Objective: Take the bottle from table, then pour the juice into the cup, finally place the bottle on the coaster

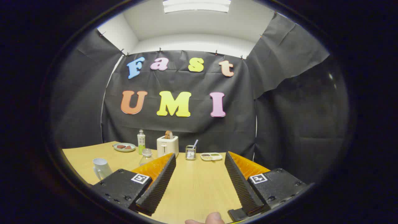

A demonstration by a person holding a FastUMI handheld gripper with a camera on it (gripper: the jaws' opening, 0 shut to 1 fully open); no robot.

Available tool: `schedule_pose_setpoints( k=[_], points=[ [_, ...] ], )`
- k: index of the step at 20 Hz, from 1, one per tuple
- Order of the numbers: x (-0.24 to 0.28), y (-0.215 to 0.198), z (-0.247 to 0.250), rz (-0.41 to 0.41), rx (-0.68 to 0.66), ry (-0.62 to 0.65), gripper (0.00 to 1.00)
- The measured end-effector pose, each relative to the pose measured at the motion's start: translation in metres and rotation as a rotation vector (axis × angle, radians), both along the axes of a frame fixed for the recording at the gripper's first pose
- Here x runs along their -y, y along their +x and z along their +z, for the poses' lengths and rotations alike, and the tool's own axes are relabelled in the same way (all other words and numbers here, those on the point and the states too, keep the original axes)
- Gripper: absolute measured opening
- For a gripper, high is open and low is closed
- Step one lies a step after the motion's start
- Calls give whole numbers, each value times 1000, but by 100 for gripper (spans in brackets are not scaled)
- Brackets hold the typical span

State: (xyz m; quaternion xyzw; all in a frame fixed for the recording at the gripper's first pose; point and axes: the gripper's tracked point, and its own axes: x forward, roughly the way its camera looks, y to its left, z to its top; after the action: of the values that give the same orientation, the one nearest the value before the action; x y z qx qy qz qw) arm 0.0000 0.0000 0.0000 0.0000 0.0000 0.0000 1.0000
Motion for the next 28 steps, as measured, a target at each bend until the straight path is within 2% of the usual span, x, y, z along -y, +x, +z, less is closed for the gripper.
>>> schedule_pose_setpoints(
  k=[21,28],
  points=[
    [-29,-5,7,44,9,-22,100],
    [-49,2,3,82,-3,-4,100]
  ],
)
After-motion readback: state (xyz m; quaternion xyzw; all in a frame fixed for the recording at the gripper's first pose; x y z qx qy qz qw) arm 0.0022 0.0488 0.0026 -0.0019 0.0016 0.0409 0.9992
